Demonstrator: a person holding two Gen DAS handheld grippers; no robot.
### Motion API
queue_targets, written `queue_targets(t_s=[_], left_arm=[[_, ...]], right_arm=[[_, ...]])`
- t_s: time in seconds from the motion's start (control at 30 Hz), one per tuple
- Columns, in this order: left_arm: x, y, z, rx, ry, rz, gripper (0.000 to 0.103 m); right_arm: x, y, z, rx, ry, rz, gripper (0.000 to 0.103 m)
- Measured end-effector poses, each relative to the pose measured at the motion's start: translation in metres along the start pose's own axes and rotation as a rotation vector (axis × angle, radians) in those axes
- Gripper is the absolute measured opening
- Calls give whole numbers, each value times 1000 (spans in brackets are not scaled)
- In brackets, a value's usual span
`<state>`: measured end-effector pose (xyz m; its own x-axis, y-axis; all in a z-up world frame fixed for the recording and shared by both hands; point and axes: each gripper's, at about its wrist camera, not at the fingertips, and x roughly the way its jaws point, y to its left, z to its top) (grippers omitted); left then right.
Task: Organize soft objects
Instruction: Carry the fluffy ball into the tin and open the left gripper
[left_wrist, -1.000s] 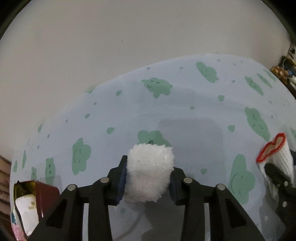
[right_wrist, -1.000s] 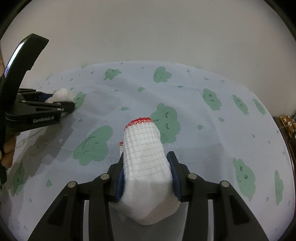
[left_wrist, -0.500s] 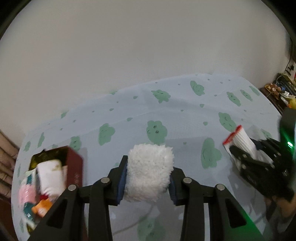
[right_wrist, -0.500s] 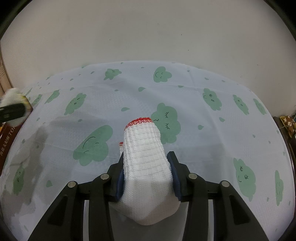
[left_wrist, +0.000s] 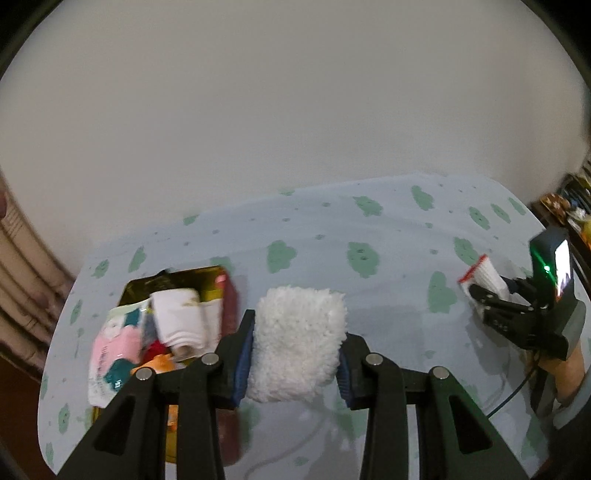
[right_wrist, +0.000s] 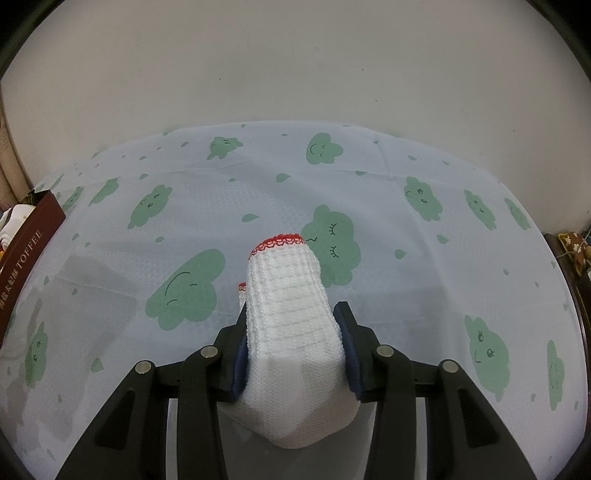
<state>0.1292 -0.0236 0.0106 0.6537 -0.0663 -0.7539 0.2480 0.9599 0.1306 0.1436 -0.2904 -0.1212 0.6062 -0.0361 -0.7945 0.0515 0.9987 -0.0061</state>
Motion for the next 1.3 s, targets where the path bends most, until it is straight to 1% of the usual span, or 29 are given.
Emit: queue_targets(t_s=[0.13, 0.47, 0.6, 0.73, 0.77, 0.83, 1.0, 1.1, 1.3], left_arm=[[-3, 33, -2, -61, 6, 42, 38], [-5, 105, -10, -164, 22, 155, 38], [-2, 121, -10, -192, 36, 173, 38], [6, 128, -7, -204, 52, 184, 38], [10, 130, -7, -213, 59, 185, 38], [16, 133, -7, -231, 80, 158, 38], [32, 131, -7, -237, 115, 128, 38], [43, 133, -6, -262, 141, 95, 38], [52, 150, 9, -347, 141, 61, 39]], right_arm=[[0, 0, 1, -1, 0, 1, 41], [0, 0, 1, -3, 0, -1, 41], [0, 0, 1, -2, -1, 1, 41], [0, 0, 1, -2, -1, 1, 41], [0, 0, 1, -2, 0, 1, 41], [0, 1, 1, -2, -1, 0, 41], [0, 0, 1, -2, -1, 1, 41], [0, 0, 1, -2, -1, 1, 41], [0, 0, 1, -2, 0, 2, 41]])
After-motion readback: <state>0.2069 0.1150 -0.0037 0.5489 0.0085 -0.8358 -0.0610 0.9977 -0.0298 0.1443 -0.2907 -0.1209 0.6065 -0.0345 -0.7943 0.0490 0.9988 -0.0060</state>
